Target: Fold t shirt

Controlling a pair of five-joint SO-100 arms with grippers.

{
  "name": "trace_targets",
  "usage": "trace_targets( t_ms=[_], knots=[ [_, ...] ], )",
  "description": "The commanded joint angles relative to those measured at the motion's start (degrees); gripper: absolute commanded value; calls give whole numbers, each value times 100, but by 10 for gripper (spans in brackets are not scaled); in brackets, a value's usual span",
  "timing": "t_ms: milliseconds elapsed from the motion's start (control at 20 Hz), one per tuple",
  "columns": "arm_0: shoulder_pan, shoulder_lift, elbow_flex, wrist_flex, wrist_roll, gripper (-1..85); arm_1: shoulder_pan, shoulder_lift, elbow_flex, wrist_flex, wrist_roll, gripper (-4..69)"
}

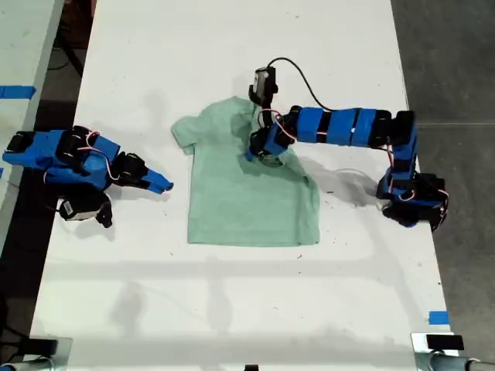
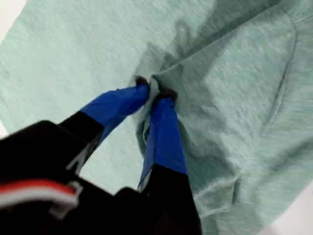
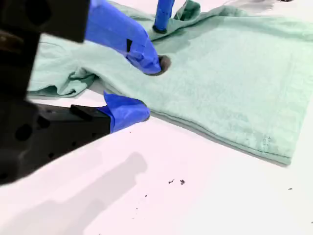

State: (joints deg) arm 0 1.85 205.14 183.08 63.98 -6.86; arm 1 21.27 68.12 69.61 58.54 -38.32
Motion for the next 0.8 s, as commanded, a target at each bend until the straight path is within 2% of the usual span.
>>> trace_targets(
  t_ms=[0,200,300,400,550,650,750],
  knots=[
    [-35,35,44,-88,26,119,-88,220,-448,211,-79,307],
    [-35,35,44,-88,26,119,97,1248,-343,598,26,292],
    [-35,35,44,-88,26,119,466,2109,-281,1230,123,281],
    [-35,35,44,-88,26,119,949,3155,62,2127,369,238],
    [-35,35,44,-88,26,119,1336,5432,1696,2944,729,188],
    [-35,35,44,-88,26,119,1116,7559,3876,2821,1397,150],
    [-35,35,44,-88,26,119,343,9712,6539,2092,2171,121]
  ],
)
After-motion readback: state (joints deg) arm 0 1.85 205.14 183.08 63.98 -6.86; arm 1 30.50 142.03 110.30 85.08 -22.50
